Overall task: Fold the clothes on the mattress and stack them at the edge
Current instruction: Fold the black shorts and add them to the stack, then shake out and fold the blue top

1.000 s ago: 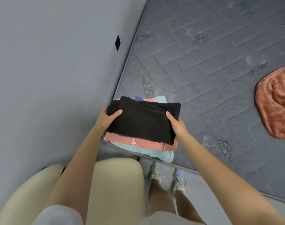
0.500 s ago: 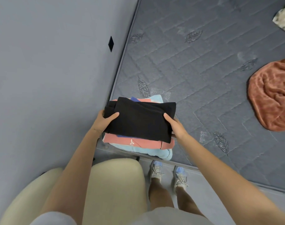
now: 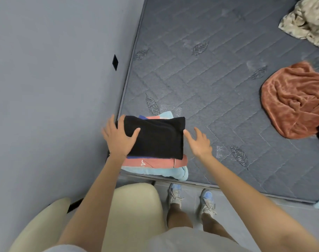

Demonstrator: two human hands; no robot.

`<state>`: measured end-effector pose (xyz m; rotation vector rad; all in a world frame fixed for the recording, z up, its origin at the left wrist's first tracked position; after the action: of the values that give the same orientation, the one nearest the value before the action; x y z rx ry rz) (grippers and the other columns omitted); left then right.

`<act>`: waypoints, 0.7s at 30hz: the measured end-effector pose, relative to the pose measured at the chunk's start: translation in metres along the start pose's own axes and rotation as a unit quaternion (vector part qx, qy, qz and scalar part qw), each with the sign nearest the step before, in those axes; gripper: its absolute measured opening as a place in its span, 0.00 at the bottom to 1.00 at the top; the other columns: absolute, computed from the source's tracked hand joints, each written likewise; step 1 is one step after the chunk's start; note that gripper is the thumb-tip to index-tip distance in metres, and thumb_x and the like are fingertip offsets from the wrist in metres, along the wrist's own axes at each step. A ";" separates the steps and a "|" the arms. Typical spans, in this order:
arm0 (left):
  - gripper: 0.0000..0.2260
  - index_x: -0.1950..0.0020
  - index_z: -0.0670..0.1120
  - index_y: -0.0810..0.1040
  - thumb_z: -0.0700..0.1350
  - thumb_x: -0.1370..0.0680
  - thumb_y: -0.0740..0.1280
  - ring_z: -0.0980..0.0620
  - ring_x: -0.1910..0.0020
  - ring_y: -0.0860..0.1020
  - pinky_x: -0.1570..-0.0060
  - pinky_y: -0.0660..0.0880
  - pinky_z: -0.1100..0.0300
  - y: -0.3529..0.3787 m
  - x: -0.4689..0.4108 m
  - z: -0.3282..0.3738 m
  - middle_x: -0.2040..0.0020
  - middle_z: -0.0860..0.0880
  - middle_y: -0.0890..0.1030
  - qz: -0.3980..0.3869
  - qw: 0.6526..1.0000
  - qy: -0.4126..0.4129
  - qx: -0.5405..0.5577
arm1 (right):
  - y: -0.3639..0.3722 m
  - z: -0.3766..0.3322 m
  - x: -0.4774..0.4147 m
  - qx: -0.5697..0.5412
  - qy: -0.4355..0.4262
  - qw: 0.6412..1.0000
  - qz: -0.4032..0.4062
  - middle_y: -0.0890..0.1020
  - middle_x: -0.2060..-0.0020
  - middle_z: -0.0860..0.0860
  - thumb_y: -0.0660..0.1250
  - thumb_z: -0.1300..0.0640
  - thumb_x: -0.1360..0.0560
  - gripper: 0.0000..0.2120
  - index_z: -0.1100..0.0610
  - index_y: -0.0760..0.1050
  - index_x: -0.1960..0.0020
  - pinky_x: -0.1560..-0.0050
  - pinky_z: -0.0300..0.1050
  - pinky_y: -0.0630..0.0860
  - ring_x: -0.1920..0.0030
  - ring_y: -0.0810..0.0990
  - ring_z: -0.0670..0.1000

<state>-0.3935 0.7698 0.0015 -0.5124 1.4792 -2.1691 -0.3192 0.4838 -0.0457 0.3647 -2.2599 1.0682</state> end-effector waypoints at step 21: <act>0.33 0.22 0.58 0.46 0.68 0.23 0.52 0.43 0.22 0.42 0.28 0.36 0.40 0.130 0.152 0.424 0.20 0.48 0.45 -0.177 0.921 0.316 -0.147 | -0.314 0.261 0.037 0.227 0.012 0.969 0.097 0.41 0.22 0.51 0.57 0.34 0.24 0.39 0.44 0.39 0.22 0.25 0.61 0.48 0.22 0.40 0.59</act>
<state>-0.2673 0.3191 0.0362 -0.1759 2.2250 -2.5519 -0.3033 0.0832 0.0388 0.3140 -2.0437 1.6907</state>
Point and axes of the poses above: each hand's wrist, its own x-axis away from the middle knuckle, its own y-axis out of the palm, z = x × y, the point moved 5 cm from there along -x, towards the middle knuckle
